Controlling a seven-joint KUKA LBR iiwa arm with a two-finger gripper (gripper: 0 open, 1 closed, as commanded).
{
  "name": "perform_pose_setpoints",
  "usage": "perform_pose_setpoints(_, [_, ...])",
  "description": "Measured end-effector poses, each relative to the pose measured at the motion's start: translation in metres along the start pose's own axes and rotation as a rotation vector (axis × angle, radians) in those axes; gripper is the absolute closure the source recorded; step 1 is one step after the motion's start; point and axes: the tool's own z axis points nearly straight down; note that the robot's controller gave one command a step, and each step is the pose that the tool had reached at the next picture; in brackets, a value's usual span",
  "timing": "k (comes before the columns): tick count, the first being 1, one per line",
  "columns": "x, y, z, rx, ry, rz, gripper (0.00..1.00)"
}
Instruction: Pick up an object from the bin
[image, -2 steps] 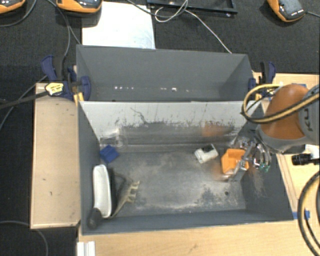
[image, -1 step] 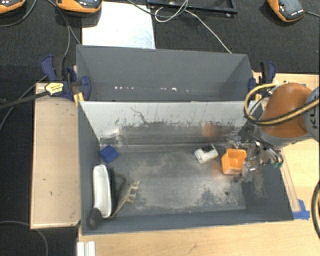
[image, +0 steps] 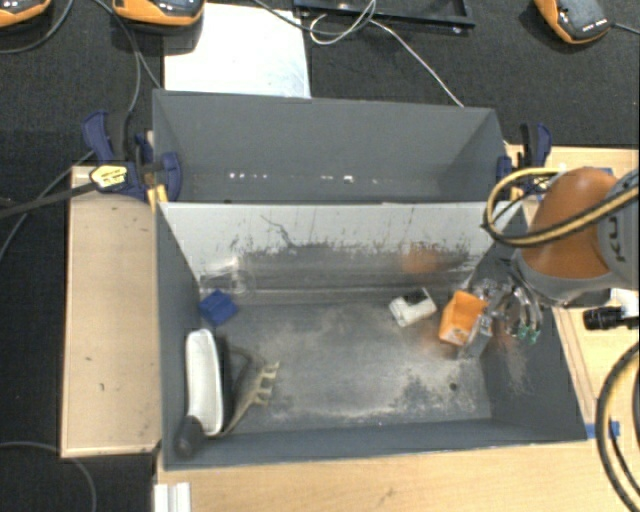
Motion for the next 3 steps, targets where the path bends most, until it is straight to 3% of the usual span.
perform_pose_setpoints(3, [0.001, 0.0, -0.012, 0.0, 0.0, -0.002, 1.0])
